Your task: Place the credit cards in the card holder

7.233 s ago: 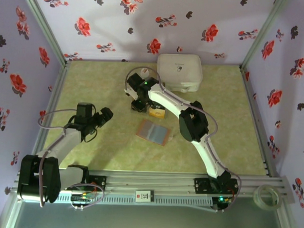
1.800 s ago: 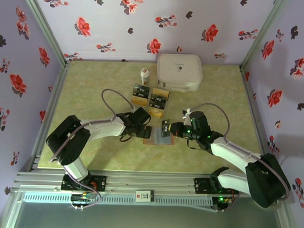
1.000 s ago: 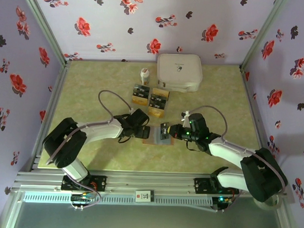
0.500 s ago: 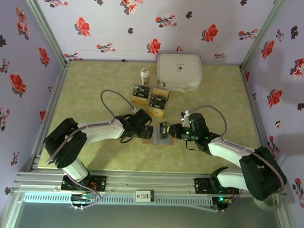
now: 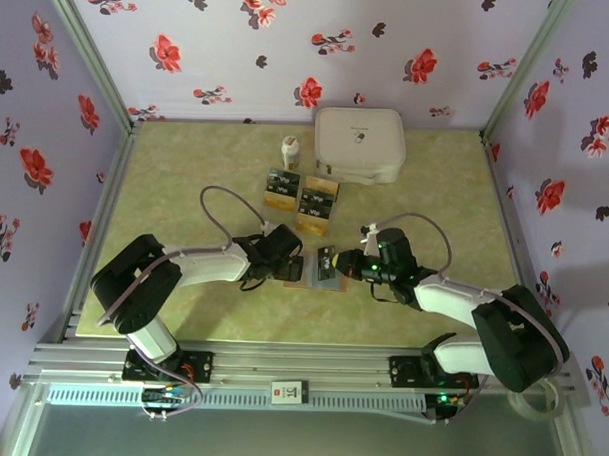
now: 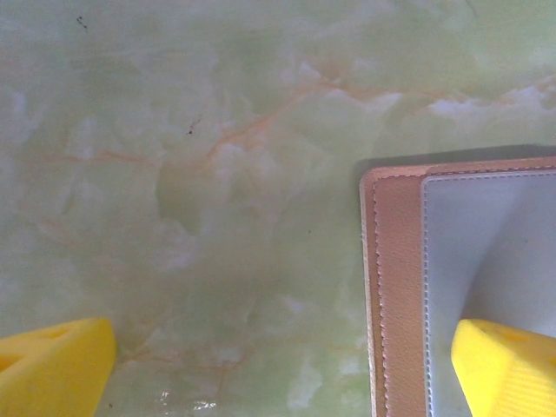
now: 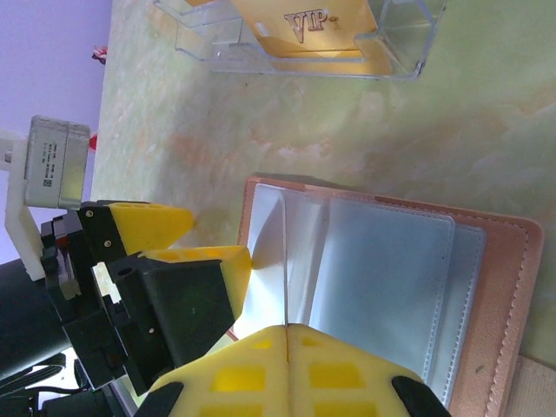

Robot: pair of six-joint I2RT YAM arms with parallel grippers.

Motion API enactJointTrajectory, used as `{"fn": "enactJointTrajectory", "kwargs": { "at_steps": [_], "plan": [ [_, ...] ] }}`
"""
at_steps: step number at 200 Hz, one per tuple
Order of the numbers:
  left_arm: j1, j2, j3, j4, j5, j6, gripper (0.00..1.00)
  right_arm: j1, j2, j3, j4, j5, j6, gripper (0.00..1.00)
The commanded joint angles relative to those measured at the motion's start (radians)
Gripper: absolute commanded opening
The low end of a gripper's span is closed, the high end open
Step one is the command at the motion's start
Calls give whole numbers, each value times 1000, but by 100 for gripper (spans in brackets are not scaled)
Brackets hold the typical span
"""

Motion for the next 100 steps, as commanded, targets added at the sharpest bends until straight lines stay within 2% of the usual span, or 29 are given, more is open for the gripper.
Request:
{"fn": "enactJointTrajectory", "kwargs": {
  "at_steps": [1, 100],
  "plan": [
    [-5, -10, -31, -43, -45, -22, 100, -5, 20, -14, 70, -22, 24, 0],
    [-5, -40, -44, -46, -47, -31, 100, 6, 71, -51, 197, -7, 94, 0]
  ]
}}
